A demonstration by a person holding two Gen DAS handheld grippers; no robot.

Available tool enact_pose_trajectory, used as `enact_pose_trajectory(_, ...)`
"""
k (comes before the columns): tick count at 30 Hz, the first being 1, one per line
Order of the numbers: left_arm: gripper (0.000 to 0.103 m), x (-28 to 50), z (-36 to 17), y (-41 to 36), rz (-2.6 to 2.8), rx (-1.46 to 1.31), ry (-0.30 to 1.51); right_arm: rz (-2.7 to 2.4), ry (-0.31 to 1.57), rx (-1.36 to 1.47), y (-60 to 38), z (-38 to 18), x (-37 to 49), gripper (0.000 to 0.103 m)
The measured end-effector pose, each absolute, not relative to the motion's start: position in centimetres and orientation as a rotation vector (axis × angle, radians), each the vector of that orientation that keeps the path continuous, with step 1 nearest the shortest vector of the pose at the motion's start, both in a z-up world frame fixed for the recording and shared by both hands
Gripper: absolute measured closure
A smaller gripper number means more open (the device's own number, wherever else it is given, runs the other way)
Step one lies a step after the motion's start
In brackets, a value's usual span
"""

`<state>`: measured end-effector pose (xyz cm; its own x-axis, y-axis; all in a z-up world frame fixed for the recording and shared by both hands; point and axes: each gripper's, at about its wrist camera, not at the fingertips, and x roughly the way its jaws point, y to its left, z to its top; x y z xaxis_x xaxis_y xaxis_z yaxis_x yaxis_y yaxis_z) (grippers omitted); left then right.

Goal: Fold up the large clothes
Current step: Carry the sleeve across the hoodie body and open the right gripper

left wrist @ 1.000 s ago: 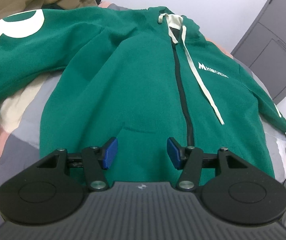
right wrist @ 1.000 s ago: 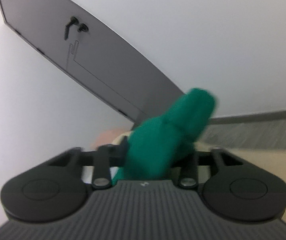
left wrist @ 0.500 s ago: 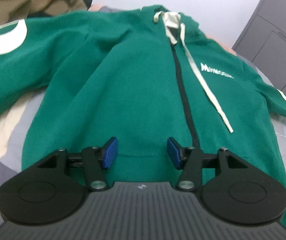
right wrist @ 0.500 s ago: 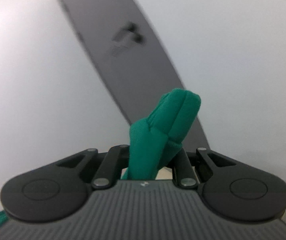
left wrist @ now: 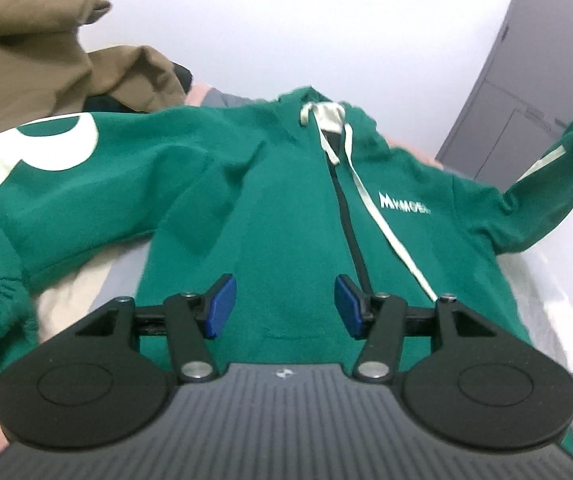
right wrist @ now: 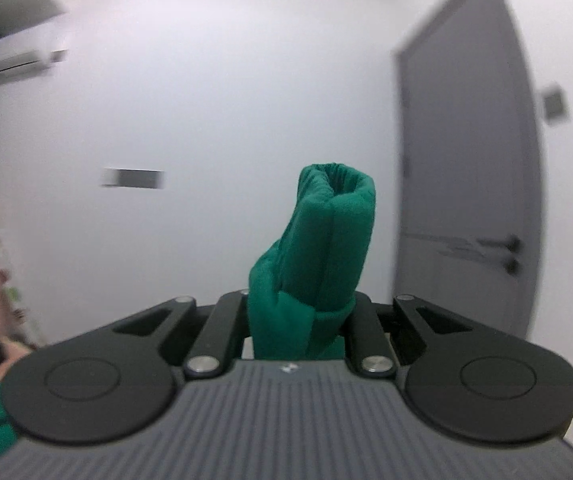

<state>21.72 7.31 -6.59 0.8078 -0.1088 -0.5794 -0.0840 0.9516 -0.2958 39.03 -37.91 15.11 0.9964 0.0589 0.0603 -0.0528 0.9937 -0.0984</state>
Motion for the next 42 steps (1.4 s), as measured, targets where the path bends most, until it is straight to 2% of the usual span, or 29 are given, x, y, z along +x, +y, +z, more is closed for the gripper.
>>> enact_pose_trajectory(7, 0.043, 19.4, -5.8, 10.8, -0.008, -0.369, 0.550, 0.238, -0.056, -0.349, -24.4, 13.3, 34.0, 0.086)
enact_pose_trajectory(20, 0.043, 16.9, -6.8, 17.3, -0.023, -0.542, 0.476, 0.490, 0.243, -0.519, -6.9, -1.0, 26.0, 0.087)
enact_pose_trajectory(22, 0.043, 16.7, -6.9, 18.0, -0.021, -0.558, 0.469, 0.523, 0.292, -0.524, -6.0, -2.6, 25.2, 0.078)
enact_pose_trajectory(23, 0.043, 16.6, -7.0, 18.3, -0.021, -0.563, 0.463, 0.538, 0.318, -0.523, -6.0, -3.5, 24.8, 0.066)
enact_pose_trajectory(24, 0.043, 16.5, -7.0, 18.5, -0.022, -0.567, 0.457, 0.555, 0.346, -0.522, -5.8, -4.1, 24.7, 0.050)
enact_pose_trajectory(25, 0.043, 16.5, -7.0, 18.6, -0.019, -0.569, 0.454, 0.569, 0.363, -0.517, -5.9, -4.7, 24.4, 0.041)
enact_pose_trajectory(26, 0.043, 16.5, -7.0, 18.6, -0.019, -0.570, 0.453, 0.597, 0.382, -0.501, -6.2, -5.0, 24.2, 0.024)
enact_pose_trajectory(27, 0.043, 16.5, -7.0, 18.3, -0.020, -0.571, 0.453, 0.627, 0.405, -0.485, -6.2, -5.6, 23.5, 0.021)
enact_pose_trajectory(36, 0.043, 17.0, -6.8, 14.7, -0.074, -0.527, 0.457, 0.742, 0.512, -0.316, -11.0, -6.1, 20.9, 0.021)
enact_pose_trajectory(42, 0.043, 17.4, -6.6, 12.3, -0.091, -0.447, 0.441, 0.579, 0.516, -0.034, -20.5, -6.0, 23.4, 0.021)
